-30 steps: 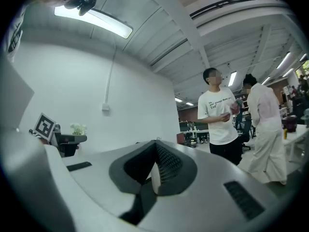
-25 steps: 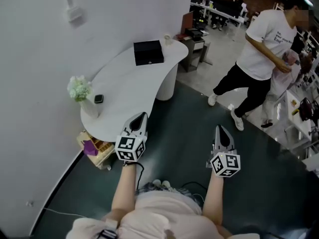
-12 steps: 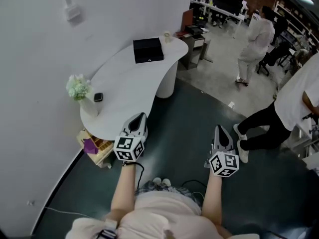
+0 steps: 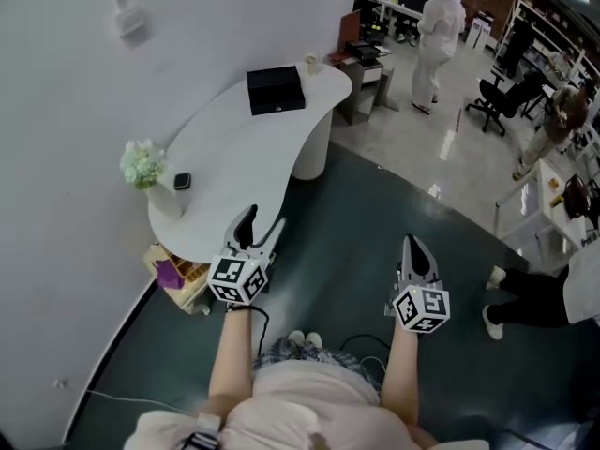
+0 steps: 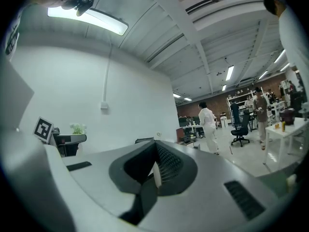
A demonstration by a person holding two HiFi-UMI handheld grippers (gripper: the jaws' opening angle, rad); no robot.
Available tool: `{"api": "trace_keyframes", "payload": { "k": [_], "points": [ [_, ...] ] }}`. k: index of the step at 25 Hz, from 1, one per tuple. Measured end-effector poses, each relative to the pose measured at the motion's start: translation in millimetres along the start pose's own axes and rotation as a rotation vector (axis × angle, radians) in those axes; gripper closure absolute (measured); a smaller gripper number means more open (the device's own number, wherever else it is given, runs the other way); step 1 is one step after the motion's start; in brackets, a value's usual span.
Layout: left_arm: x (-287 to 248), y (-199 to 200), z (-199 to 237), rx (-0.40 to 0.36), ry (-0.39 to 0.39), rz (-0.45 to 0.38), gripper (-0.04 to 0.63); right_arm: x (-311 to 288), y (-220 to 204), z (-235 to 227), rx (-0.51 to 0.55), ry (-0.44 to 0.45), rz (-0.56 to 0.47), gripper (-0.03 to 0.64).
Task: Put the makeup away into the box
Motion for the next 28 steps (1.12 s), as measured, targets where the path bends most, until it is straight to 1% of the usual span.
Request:
{"api": "trace_keyframes", "payload": {
  "k": [3,6,7,10,15,20,28],
  "points": [
    [3,3,6,0.036,0.001,-0.054,0.249,-3,-3,2,-0.008,0.003,0.004,0.603],
    [3,6,9,0.093,-0.012,-0.088,0.222,-6,-4,1,-0.018,0.004,0.006,0.603],
    [3,7,11,0.1,-0.009,-0.094,0.218,-7,-3,1,-0.02,0.005,0.005,0.603],
    [-2,9,18,0.088,-0.003,-0.095,0.212,-14,-1,3,-0.02,0.006,-0.001,0.603],
    [-12,11,25,0.063,-0.015,-0.084,0.21,-26,5,7,-0.024,0.002,-0.017,0.603],
    [-24,9,37,0.031,-0.025,-0.067,0.21,-40,0,12,-0.035,-0.004,-0.026,0.603],
    [-42,2,55,0.038,-0.045,-0.047,0.21,-58,-15,13,-0.053,-0.024,-0.008,0.603]
  ]
}}
Point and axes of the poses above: the fingertips, and each gripper's own axes: x backward along the fingers, z to its left, y out of its top, the point moved 1 cm from there along x, backward along the fingers, and after that the axes turned 6 degrees about -x, right-handed, at the moved point
